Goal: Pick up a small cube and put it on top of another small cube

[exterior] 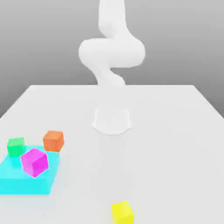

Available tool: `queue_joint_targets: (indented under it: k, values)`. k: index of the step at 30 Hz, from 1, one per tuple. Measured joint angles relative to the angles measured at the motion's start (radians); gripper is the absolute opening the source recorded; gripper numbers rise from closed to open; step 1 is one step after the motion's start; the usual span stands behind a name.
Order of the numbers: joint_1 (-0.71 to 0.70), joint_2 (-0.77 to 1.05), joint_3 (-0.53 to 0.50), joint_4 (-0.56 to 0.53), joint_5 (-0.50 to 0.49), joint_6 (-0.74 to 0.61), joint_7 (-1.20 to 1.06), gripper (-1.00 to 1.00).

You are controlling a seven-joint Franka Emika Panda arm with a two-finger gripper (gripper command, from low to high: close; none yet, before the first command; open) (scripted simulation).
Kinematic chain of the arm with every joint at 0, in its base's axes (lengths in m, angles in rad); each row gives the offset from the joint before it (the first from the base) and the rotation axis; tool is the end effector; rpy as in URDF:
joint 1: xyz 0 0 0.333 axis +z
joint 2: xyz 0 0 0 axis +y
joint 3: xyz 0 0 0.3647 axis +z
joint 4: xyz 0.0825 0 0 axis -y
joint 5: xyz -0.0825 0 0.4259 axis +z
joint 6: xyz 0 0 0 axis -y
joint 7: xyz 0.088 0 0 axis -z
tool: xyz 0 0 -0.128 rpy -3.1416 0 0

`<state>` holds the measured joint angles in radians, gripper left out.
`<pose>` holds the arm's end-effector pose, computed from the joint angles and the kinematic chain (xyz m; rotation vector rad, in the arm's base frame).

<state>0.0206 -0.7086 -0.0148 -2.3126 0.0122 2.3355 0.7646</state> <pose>0.4047 0.0007 0.6954 -2.4974 1.0033 -0.9434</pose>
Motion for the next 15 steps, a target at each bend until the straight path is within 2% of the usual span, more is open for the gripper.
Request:
queue_joint_targets:
  k: [15]
  values:
    - [0.084, 0.551, -0.047, -0.075, 0.077, 0.213, -0.216, 0.0]
